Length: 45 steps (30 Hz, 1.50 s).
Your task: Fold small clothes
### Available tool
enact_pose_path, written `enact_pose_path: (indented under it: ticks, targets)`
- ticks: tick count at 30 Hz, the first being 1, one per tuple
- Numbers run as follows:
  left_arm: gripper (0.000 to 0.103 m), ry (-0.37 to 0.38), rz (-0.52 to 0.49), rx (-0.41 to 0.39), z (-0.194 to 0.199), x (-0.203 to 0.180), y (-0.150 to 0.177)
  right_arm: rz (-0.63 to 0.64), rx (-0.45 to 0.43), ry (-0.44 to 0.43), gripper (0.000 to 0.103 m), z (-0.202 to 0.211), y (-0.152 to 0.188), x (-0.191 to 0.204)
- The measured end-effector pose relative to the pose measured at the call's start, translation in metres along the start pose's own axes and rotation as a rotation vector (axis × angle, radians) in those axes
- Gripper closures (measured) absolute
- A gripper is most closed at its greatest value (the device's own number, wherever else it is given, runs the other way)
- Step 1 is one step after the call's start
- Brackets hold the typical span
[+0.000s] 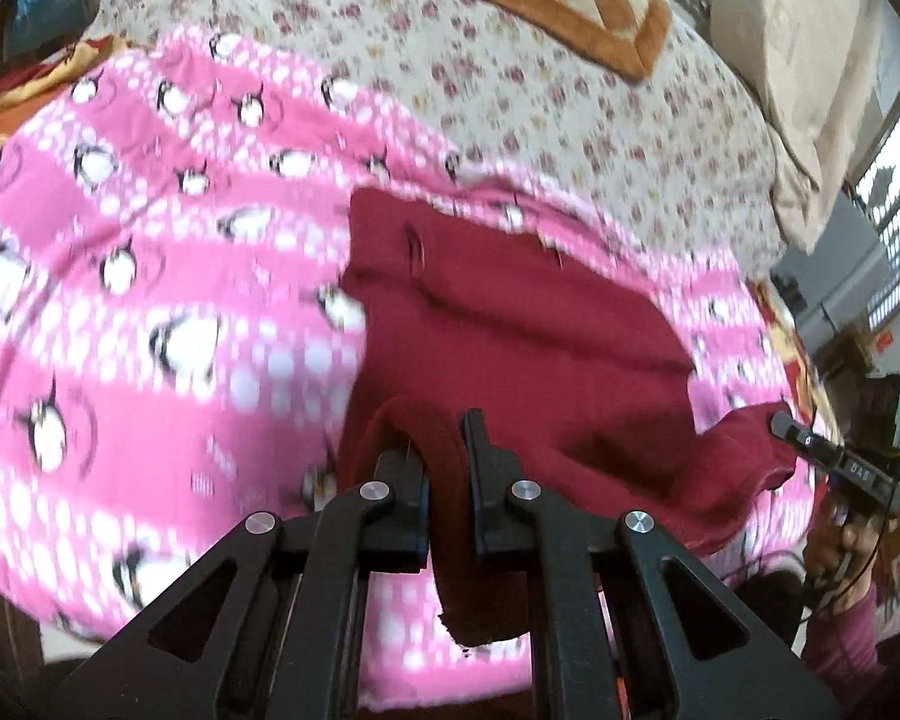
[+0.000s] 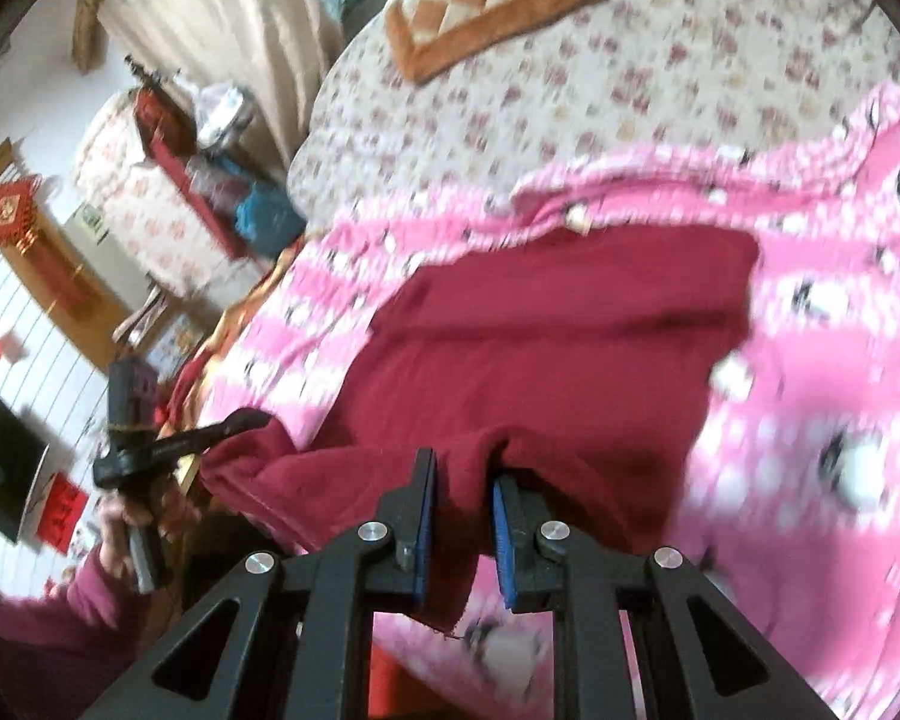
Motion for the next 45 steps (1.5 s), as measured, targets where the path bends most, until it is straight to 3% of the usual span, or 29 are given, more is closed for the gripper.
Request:
enact_pose_path:
  ticks: [4, 16, 23, 27, 31, 34, 36, 40, 42, 45]
  targets:
    - [0.095, -0.035, 0.0, -0.056, -0.019, 0.003, -0.043, -0.023, -0.043, 0.051, 0.087, -0.01, -0.038, -0.024]
    - [0.095, -0.066, 0.015, -0.044, -0.093, 0.005, -0.12, -0.117, -0.074, 0.167, 0.087, -0.058, -0.111, -0.083]
    - [0.095, -0.102, 0.049, 0.015, -0.145, 0.021, -0.136, -0.213, -0.038, 0.169, 0.087, -0.098, -0.132, -0.124]
    - [0.095, -0.079, 0.059, 0.009, -0.16, 0.027, -0.141, -0.302, -0.014, 0.163, 0.087, -0.12, -0.133, -0.153]
    - [0.093, -0.07, 0.061, 0.024, -0.17, 0.029, -0.148, -0.298, -0.009, 0.167, 0.087, -0.128, -0.141, -0.161]
    - [0.086, -0.04, 0.059, 0.04, -0.168, 0.027, -0.15, -0.38, -0.012, 0.127, 0.065, -0.128, -0.142, -0.168]
    - [0.075, -0.018, 0.043, 0.034, -0.161, 0.023, -0.152, -0.41, -0.077, 0.138, 0.041, -0.111, -0.146, -0.172]
    - [0.034, -0.008, 0.046, -0.024, -0.139, 0.02, -0.161, -0.403, -0.129, 0.128, 0.041, -0.083, -0.15, -0.168]
    - [0.032, -0.011, 0.052, -0.082, -0.126, 0.02, -0.165, -0.327, -0.131, 0.14, 0.041, -0.076, -0.148, -0.152]
    - [0.032, 0.002, 0.064, -0.081, -0.124, 0.02, -0.164, -0.229, -0.119, 0.107, 0.044, -0.078, -0.14, -0.125]
Point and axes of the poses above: each gripper's, at about its wrist camera, not at the fingertips, and z roughly against the way its jaws point, x to its left, y to its underside, the point moved 8 cm from there along -z, roughly the way its jaws point, and after that the axes turned 1 degree about y, right-handed, at the moved point
